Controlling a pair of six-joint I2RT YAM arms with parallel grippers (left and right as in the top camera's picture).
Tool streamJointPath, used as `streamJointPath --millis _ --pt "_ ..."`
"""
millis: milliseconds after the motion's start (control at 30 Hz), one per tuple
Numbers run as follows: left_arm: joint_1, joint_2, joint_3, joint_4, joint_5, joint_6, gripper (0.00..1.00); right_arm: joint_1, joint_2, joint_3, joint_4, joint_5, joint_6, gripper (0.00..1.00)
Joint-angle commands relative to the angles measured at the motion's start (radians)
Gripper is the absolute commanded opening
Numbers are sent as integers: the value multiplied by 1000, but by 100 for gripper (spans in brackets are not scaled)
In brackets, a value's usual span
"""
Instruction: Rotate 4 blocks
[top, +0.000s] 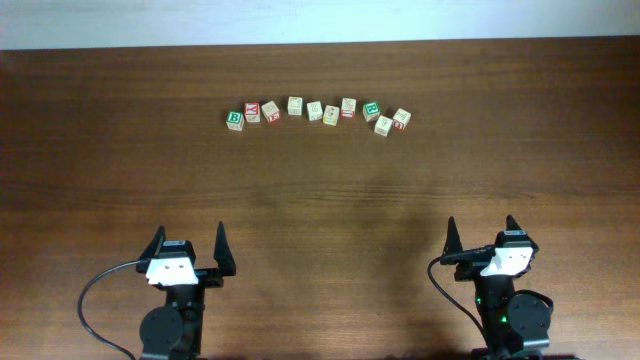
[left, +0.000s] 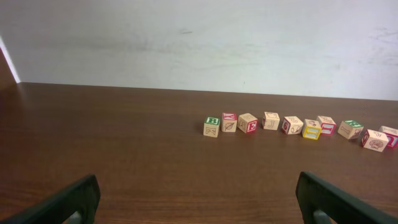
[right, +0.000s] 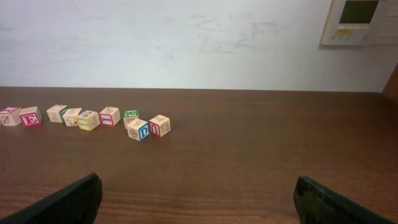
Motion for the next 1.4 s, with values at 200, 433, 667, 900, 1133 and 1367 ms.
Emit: streamJointPath --millis 200,433,667,900,1133,1367 --pt "6 -11 -12 1 14 19 99 -7 -5 -9 -1 12 2 98" --pt "6 -11 -12 1 14 19 99 -7 -5 -9 -1 12 1 98" --pt "6 -11 -12 1 14 19 99 -7 -5 -9 0 13 1 98" --pt "6 -9 -12 -2 63 19 99 -7 -5 -9 68 -31 35 98" --pt "6 244 290 -92 138 26 99 -7 6 107 158 -174 35 98" --pt "6 1043 1127 -520 235 118 99 -7 444 545 70 -189 35 98"
